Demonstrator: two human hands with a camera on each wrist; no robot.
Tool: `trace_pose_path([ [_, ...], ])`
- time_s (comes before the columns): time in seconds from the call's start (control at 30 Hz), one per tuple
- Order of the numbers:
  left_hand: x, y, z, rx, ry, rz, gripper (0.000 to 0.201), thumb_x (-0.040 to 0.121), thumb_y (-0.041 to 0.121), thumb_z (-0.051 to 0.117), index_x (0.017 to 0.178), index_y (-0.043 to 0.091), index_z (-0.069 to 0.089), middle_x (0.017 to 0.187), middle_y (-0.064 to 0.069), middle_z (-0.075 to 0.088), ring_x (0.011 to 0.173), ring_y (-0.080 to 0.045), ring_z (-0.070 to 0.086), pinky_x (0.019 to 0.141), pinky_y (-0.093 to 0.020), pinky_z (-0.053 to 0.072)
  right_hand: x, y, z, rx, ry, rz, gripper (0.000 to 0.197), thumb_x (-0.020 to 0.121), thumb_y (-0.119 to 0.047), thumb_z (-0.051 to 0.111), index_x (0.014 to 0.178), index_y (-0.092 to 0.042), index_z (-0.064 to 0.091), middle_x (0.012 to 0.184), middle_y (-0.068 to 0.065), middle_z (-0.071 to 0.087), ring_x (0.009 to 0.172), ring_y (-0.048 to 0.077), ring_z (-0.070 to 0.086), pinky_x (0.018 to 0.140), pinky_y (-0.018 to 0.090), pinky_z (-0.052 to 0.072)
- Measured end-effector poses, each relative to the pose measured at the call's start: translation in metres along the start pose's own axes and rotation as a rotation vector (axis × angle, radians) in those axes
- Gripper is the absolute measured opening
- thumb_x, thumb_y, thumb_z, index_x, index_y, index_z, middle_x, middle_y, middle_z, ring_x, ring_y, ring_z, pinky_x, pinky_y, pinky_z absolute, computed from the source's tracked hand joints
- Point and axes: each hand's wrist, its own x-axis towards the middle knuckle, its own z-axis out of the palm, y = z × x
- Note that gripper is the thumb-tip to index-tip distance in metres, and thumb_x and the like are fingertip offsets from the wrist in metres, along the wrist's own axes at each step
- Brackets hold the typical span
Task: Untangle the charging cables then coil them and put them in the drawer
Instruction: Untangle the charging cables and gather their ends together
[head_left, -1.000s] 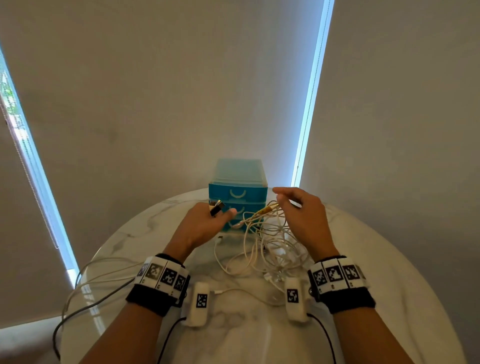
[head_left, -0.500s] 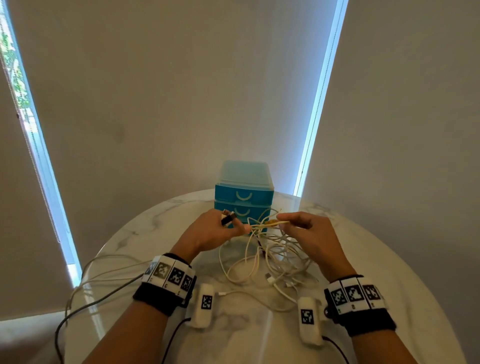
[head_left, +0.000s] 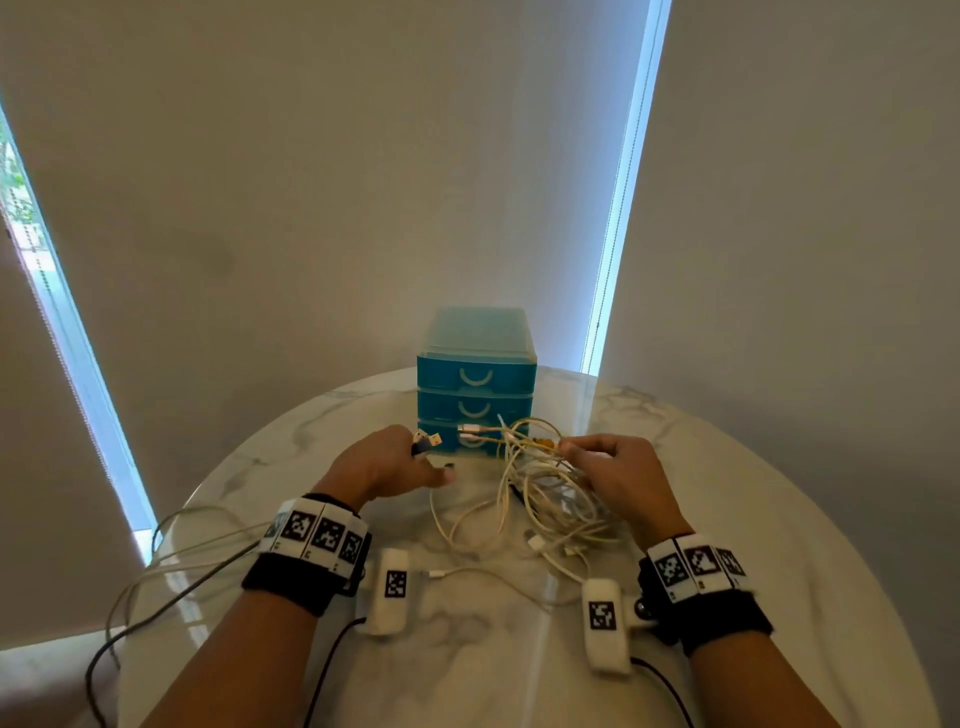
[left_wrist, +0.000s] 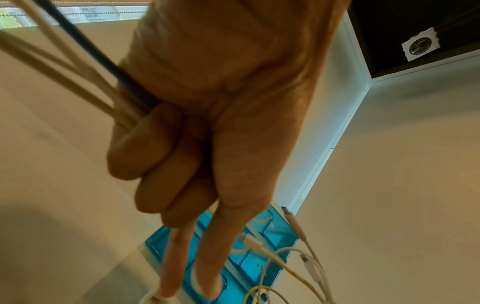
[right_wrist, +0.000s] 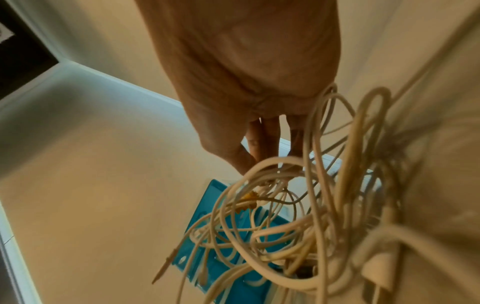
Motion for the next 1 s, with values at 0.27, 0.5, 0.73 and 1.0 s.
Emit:
trace_pose_path([
  [0.27,-0.006,0.009,-0.001,0.219,-0.164,-0.126,0.063,0.076,0.066,0.086,0.100,0.016,0.056,0.087,-0.002,0.064,0.074,-0.014,0.060,0.070,-0.030,0.051,-0.002,-0.001,-0.004,0.117,0.070,-0.015,0.006,0.095,-0.024,0.082,0.096,-0.028,0.086,0.091,-0.009,0.083,0.095,0.016,0.079,0.088,0.040,0.067],
  [0.5,-0.010,0.006,-0.009,-0.124,-0.009,-0.056,0.041,0.091,0.055,0.072,0.089,0.014,0.070,0.077,-0.001,0.061,0.067,-0.016,0.053,0.061,-0.028,0.046,-0.027,-0.045,-0.004,0.244,0.081,-0.286,0.011,0.098,-0.025,0.078,0.107,-0.029,0.083,0.100,-0.013,0.082,0.087,-0.001,0.072,0.074,0.022,0.061],
  [0.73,-0.021,0.015,-0.027,-1.018,0.077,0.072,0.032,0.097,0.029,0.058,0.065,0.025,0.057,0.060,0.005,0.034,0.050,-0.011,0.024,0.047,-0.026,0.018,-0.044,-0.054,0.015,0.060,-0.478,-0.270,0.027,0.097,-0.020,0.080,0.121,-0.031,0.079,0.118,-0.009,0.080,0.112,0.013,0.074,0.104,0.038,0.059],
  [1.0,-0.026,0.014,-0.030,-1.293,0.216,0.216,0.029,0.101,0.035,0.067,0.080,0.020,0.079,0.059,0.003,0.021,0.051,-0.014,0.015,0.050,-0.031,0.012,-0.046,-0.056,0.016,0.069,-0.465,-0.294,0.038,0.081,-0.032,0.092,0.117,-0.026,0.080,0.114,-0.013,0.081,0.113,0.006,0.074,0.107,0.039,0.058],
])
